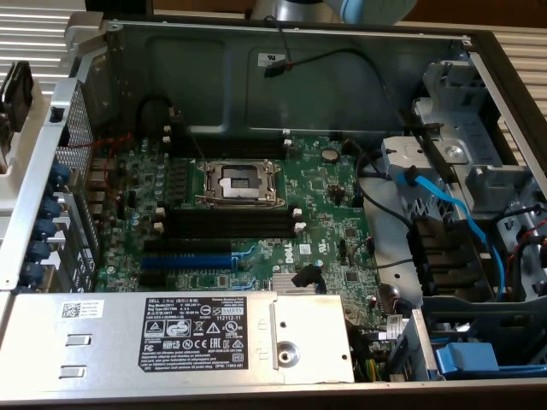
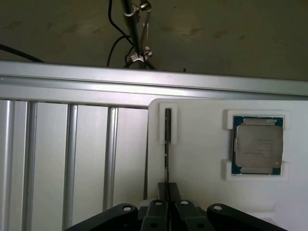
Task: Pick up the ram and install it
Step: 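Pick up the ram and move it above insertion slot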
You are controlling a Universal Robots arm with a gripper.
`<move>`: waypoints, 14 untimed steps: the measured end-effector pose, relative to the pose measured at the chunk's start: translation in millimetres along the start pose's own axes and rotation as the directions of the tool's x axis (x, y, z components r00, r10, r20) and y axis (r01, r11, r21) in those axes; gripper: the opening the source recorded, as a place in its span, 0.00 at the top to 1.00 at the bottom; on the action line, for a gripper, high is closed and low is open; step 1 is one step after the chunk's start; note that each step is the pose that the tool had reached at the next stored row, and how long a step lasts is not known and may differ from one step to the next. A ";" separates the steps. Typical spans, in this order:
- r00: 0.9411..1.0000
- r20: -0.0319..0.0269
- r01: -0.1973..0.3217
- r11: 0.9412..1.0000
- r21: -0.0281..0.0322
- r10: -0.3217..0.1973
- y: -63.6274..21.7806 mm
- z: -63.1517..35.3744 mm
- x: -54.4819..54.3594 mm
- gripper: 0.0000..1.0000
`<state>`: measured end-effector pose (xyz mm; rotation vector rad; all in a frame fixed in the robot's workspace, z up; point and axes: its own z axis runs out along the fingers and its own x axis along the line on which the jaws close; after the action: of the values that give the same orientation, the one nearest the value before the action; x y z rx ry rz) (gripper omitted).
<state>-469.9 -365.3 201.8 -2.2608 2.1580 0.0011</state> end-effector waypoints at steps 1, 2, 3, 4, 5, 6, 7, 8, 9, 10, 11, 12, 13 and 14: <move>1.000 0.000 0.000 1.000 0.000 0.000 0.0 0.0 0.0 0.88; 1.000 0.000 0.000 1.000 0.000 0.000 0.0 0.0 0.0 0.88; 1.000 0.000 0.000 1.000 0.000 0.000 0.0 0.0 0.0 0.88; 1.000 0.000 0.000 1.000 0.000 0.000 0.0 0.0 0.0 0.88; 1.000 0.000 0.000 1.000 0.000 0.000 0.0 0.0 0.0 0.88; 1.000 -0.001 0.000 1.000 0.000 0.000 0.0 -1.5 0.0 0.88; 1.000 -0.003 0.000 1.000 0.000 0.000 -0.1 -5.5 0.0 0.88; 1.000 -0.005 0.000 1.000 0.000 0.000 -0.1 -8.0 -0.1 0.88; 1.000 -0.005 0.000 1.000 0.000 0.000 -0.1 -11.0 -0.1 0.88; 1.000 -0.006 0.000 1.000 0.000 0.000 -0.2 -14.3 -0.2 0.88; 1.000 -0.007 0.000 1.000 0.000 0.000 -0.2 -17.5 -0.2 0.88; 1.000 -0.008 0.000 1.000 0.000 0.000 -0.2 -25.1 -0.3 0.88; 1.000 -0.009 0.000 1.000 -0.001 0.000 -0.3 -33.1 -0.4 0.88; 1.000 -0.010 0.000 1.000 -0.001 0.000 -0.4 -41.0 -0.5 0.88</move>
<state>-470.0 -365.3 242.7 -2.2666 2.1634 -0.0098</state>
